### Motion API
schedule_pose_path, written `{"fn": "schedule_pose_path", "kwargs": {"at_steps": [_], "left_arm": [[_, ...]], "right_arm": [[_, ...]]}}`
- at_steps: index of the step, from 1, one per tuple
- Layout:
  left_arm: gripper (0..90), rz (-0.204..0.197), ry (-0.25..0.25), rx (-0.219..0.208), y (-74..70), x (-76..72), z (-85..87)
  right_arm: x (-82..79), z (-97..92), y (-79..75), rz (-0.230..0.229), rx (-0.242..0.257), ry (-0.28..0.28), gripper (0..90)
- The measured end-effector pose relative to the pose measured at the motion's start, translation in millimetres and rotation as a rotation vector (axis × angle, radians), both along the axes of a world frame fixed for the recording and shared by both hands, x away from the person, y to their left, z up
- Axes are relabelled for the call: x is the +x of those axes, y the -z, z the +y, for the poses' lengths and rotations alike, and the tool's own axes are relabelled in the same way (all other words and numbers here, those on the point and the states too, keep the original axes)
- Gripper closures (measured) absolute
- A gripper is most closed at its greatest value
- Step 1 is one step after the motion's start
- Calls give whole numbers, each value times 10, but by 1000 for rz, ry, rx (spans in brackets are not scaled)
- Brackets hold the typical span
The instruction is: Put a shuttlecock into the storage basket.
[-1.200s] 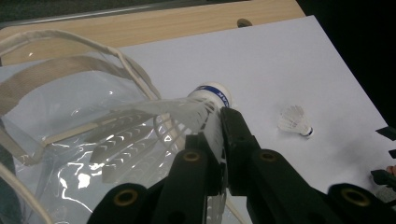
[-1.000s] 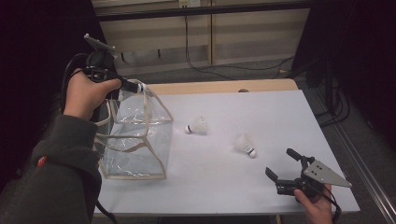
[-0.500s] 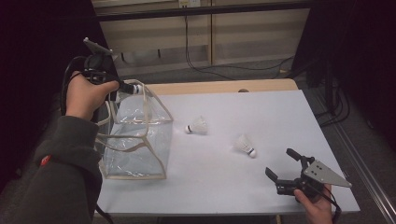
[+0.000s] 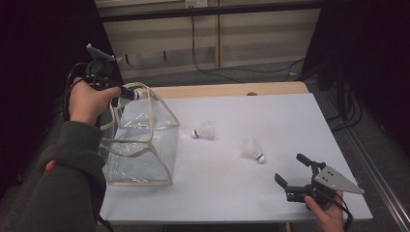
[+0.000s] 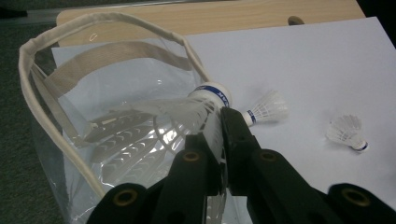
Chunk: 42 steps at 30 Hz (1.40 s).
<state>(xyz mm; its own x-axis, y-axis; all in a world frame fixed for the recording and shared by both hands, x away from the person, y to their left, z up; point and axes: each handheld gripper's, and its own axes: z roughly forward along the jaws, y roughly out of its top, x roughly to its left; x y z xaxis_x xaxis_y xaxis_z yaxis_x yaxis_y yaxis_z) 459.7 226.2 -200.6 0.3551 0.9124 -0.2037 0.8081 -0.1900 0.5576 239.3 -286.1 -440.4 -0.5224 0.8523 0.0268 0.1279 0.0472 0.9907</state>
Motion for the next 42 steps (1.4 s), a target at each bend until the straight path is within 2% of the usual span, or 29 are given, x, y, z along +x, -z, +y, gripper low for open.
{"fn": "schedule_pose_path", "kwargs": {"at_steps": [12,33,37,42], "left_arm": [[873,2,-25,16,95,47,28],[866,13,-28,46,201,130,14],[856,4,-30,51,232,153,14],[802,-6,-36,52,248,166,18]], "right_arm": [[0,0,0,2,1,-1,15],[1,2,2,3,0,-3,15],[1,5,2,3,2,-3,15],[0,-1,3,2,1,-2,15]]}}
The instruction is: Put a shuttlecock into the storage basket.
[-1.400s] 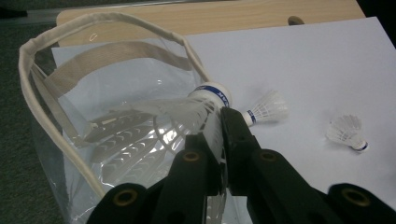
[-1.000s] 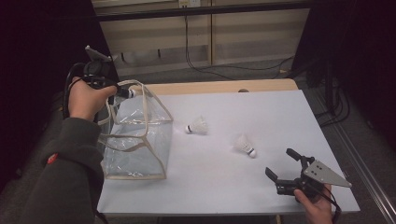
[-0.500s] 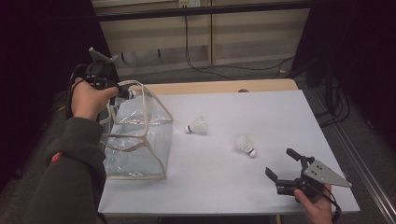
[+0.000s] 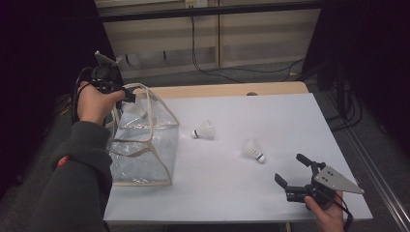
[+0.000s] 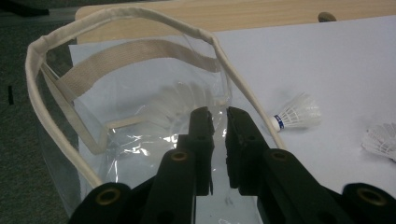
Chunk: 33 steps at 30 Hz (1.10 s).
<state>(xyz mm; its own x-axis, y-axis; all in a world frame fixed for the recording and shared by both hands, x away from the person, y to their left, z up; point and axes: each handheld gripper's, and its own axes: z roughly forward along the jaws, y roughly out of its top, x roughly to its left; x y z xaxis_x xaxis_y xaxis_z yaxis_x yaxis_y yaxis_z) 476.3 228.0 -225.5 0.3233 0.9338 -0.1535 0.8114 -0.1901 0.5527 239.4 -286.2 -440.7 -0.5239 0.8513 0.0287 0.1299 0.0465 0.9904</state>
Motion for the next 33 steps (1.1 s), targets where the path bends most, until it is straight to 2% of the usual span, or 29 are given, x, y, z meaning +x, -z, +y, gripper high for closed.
{"fn": "schedule_pose_path", "kwargs": {"at_steps": [7,11,21,27,33], "left_arm": [[784,-4,6,-13,-31,-18,1],[769,-13,16,-51,-84,-59,-7],[704,-15,93,-135,-218,-188,-55],[688,-9,145,-159,-268,-260,-116],[630,-6,181,-183,-287,-310,-208]], "right_arm": [[-3,-1,-3,-1,2,0,15],[-2,-1,-4,-1,6,3,15],[-5,5,-11,-4,1,2,15],[-2,8,-9,-4,5,1,15],[-3,6,-10,-4,2,3,15]]}}
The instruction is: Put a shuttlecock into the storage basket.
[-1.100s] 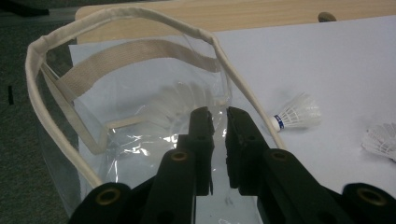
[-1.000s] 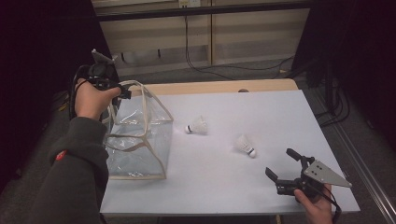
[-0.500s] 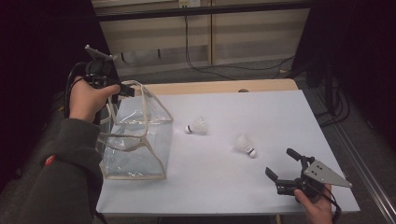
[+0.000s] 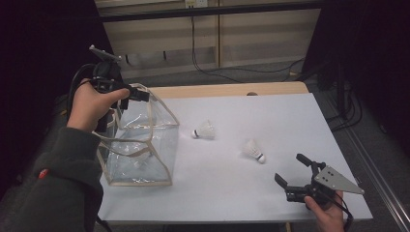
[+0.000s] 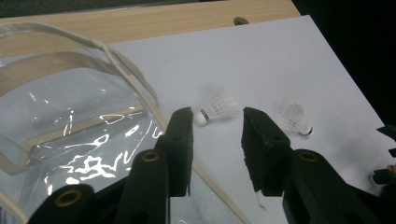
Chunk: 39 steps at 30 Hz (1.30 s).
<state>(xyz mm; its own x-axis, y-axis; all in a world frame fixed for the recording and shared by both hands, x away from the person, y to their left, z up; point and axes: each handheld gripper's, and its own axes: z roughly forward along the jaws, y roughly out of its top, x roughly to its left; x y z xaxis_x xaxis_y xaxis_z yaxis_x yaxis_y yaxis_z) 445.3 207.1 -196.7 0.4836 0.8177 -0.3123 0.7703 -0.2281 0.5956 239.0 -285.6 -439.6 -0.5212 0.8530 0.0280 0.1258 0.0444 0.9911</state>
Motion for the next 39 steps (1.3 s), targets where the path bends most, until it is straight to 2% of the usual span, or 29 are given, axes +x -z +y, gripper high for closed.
{"fn": "schedule_pose_path", "kwargs": {"at_steps": [3,7,13,26,31,33,39], "left_arm": [[608,5,21,-13,-6,-19,-49],[579,9,53,-6,-15,-41,-106],[513,23,102,-18,-4,-73,-197],[415,6,134,-56,20,-119,-337],[380,0,143,-62,32,-138,-378],[373,0,164,-55,32,-146,-396],[321,-6,183,-67,42,-169,-454]], "right_arm": [[-1,1,-1,0,1,-1,15],[-1,-1,0,0,2,-1,15],[-3,1,-1,0,0,-1,15],[-2,-2,-2,-1,0,0,15],[-3,0,-3,-1,0,0,15],[-3,0,-4,-2,0,0,15],[-4,1,-6,-1,4,2,15]]}}
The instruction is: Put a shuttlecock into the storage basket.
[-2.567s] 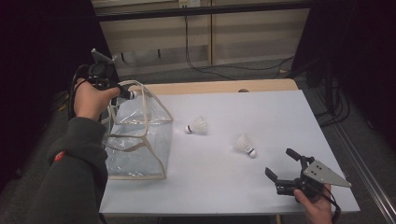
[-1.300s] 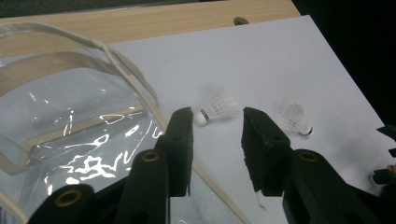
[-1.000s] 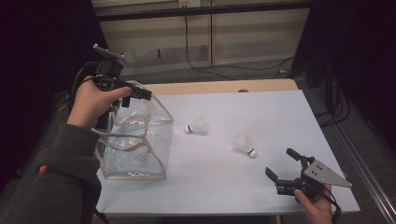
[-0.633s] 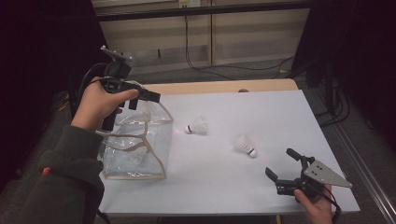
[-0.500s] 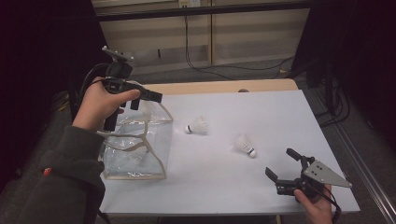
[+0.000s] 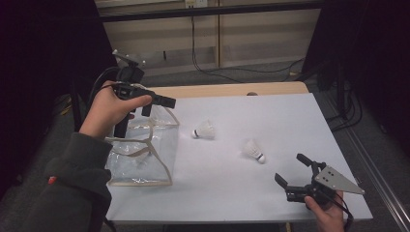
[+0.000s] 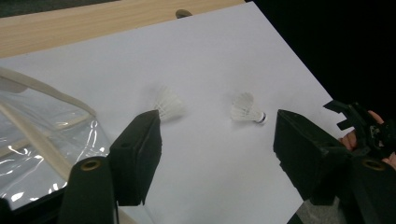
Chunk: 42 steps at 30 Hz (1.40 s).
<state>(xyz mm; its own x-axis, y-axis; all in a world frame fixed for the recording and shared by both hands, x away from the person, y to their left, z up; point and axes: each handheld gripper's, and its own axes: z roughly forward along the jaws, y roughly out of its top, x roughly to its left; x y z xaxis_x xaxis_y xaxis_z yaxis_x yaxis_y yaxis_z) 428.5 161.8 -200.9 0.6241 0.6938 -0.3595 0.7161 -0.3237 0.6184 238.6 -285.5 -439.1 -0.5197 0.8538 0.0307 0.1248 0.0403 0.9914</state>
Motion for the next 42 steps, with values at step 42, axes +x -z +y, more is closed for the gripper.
{"fn": "schedule_pose_path", "kwargs": {"at_steps": [42], "left_arm": [[143,-36,115,-30,317,-148,-474]], "right_arm": [[1,2,0,-3,-8,-7,15]]}}
